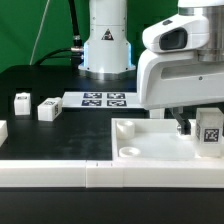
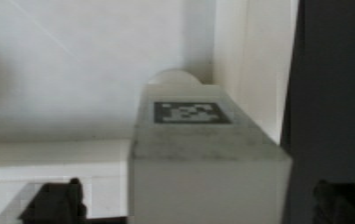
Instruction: Assemble one leg
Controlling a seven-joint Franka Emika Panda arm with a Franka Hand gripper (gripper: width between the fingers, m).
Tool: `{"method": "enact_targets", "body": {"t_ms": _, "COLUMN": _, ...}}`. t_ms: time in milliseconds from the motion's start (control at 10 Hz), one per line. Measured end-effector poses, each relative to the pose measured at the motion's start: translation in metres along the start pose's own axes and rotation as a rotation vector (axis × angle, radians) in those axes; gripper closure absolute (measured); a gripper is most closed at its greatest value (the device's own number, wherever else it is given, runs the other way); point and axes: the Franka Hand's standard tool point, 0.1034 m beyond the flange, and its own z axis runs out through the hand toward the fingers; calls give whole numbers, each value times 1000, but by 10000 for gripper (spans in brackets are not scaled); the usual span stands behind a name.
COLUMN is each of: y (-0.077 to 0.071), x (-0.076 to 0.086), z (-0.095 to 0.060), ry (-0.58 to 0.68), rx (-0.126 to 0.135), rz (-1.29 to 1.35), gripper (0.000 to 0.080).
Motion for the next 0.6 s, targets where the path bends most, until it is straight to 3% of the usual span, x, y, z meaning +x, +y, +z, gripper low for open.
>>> {"method": "enact_targets", "body": {"t_ms": 100, "y": 0, "x": 0, "z": 0, "ry": 0, "rx": 0, "rz": 0, "gripper": 260}}
{"method": "enact_targets", "body": {"t_ms": 200, "y": 0, "x": 0, "z": 0, "ry": 0, "rx": 0, "rz": 0, "gripper": 260}}
{"method": "enact_targets", "body": {"t_ms": 300, "y": 0, "x": 0, "z": 0, "ry": 0, "rx": 0, "rz": 0, "gripper": 474}}
{"method": "enact_targets", "body": {"t_ms": 600, "y": 4, "x": 0, "z": 0, "ry": 0, "rx": -1, "rz": 45, "gripper": 508}}
